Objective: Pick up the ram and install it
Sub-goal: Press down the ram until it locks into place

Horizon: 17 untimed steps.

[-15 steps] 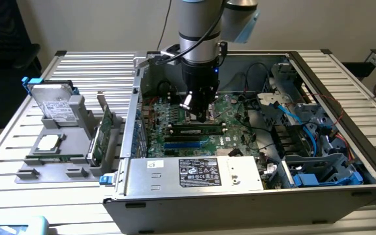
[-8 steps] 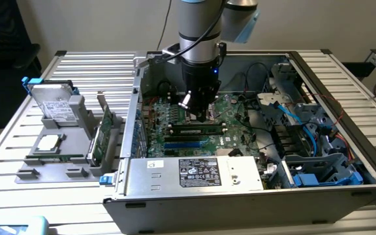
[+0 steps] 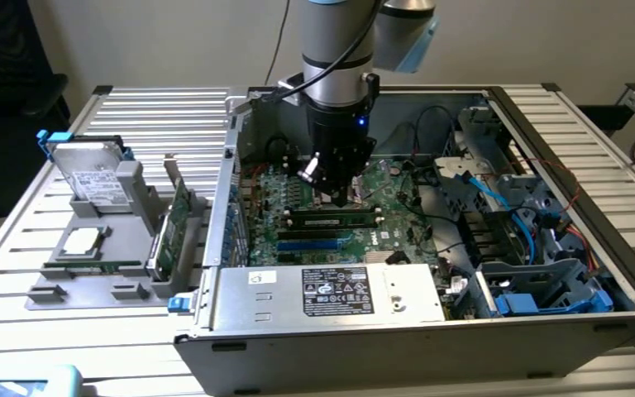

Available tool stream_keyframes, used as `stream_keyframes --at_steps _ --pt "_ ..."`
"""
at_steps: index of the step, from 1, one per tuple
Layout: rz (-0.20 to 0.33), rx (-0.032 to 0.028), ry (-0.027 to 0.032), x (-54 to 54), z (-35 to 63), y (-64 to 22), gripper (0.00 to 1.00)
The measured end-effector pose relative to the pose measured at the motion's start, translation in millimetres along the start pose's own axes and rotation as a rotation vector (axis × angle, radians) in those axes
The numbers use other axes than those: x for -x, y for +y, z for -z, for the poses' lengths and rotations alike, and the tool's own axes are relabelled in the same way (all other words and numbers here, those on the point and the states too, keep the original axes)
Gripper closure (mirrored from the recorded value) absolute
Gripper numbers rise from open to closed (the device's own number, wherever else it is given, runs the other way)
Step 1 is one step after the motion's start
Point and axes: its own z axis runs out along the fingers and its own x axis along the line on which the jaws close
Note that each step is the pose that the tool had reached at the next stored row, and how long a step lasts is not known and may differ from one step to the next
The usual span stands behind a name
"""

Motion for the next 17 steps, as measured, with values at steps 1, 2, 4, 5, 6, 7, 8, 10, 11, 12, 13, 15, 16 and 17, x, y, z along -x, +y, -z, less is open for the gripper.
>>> stream_keyframes --at_steps 1,2,4,5,6,7,8,10,11,12,13,15,16,17 --pt "-0.015 -0.0004 0.0013 0.0 0.0 0.0 0.89" --pt "-0.03 -0.0007 0.0026 0.0 0.0 0.0 0.89" --pt "-0.06 -0.0016 0.0054 0.0 0.0 0.0 0.89" --pt "-0.076 -0.0019 0.0067 0.0 0.0 0.0 0.89" --pt "-0.091 -0.0024 0.0081 0.0 0.0 0.0 0.89" --pt "-0.105 -0.0027 0.0093 0.0 0.0 0.0 0.89" --pt "-0.12 -0.0031 0.0107 0.0 0.0 0.0 0.89" --pt "-0.152 -0.0039 0.0135 0.0 0.0 0.0 0.89" --pt "-0.166 -0.0043 0.0148 0.0 0.0 0.0 0.89" --pt "-0.181 -0.0046 0.0161 0.0 0.0 0.0 0.89" --pt "-0.197 -0.005 0.0175 0.0 0.0 0.0 0.89" --pt "-0.228 -0.0058 0.0203 0.0 0.0 0.0 0.89" --pt "-0.242 -0.0062 0.0216 0.0 0.0 0.0 0.89" --pt "-0.258 -0.0066 0.0229 0.0 0.0 0.0 0.89"
